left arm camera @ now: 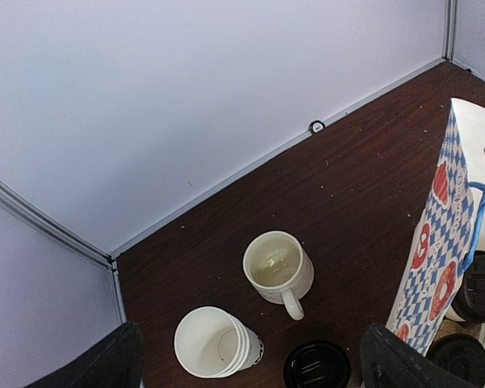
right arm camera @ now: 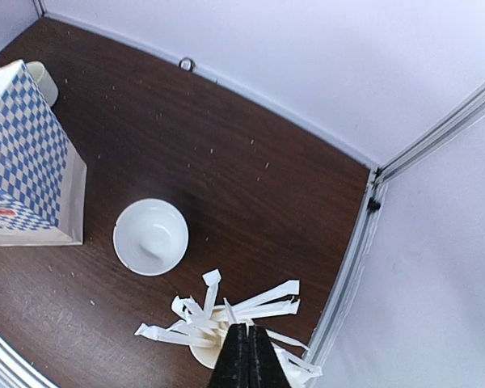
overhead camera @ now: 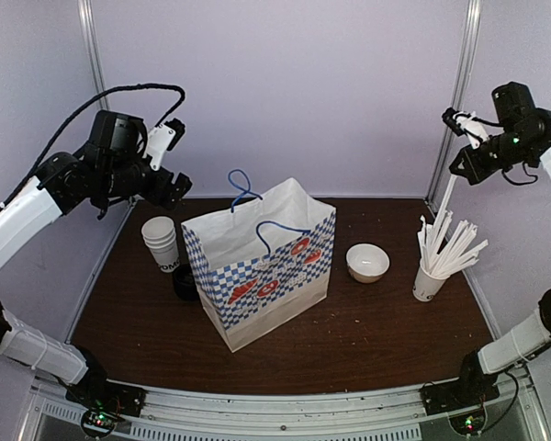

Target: Pack the takeout coffee

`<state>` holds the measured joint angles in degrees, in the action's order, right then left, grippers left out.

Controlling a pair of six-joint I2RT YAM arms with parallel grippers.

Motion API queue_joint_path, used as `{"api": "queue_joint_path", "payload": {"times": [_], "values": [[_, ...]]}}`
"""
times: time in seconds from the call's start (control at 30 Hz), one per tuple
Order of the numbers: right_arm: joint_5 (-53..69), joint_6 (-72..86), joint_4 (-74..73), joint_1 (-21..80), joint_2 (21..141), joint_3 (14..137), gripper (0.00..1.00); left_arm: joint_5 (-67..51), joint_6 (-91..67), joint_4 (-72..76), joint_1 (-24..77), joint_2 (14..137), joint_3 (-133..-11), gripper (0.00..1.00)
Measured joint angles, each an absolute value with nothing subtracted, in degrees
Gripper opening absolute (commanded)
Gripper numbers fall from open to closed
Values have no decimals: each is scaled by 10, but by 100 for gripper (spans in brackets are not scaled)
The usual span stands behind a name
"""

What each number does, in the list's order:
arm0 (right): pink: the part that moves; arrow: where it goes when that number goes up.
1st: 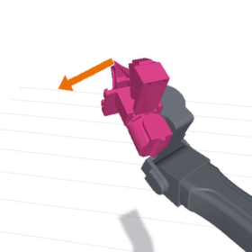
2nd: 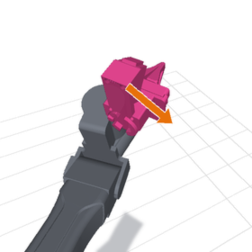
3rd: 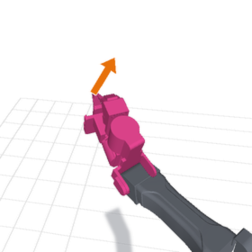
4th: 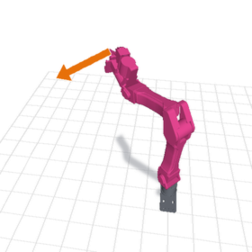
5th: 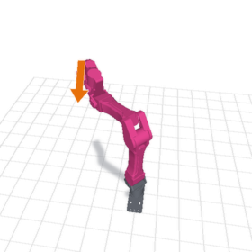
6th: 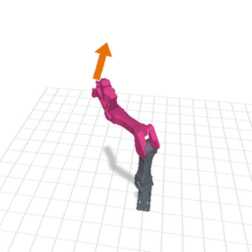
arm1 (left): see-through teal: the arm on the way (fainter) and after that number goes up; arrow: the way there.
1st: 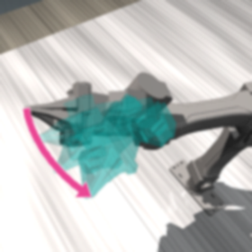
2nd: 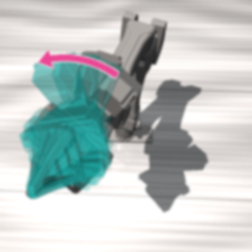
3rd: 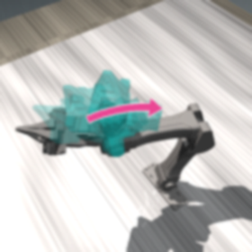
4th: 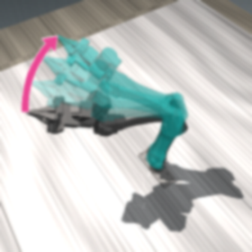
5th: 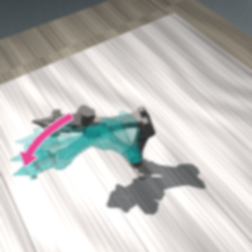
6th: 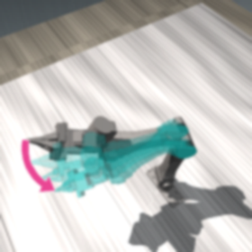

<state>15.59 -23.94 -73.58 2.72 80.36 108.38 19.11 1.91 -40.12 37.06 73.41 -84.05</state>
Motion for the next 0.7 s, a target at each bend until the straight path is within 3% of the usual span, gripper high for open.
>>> {"api": "queue_joint_path", "payload": {"times": [0.43,0.7], "values": [[208,-244,-729,25,793,1239,0,188,23,-404,371,765,-888,98],[402,-152,-663,27,840,1294,0,195,25,-404,371,769,-888,97]]}}
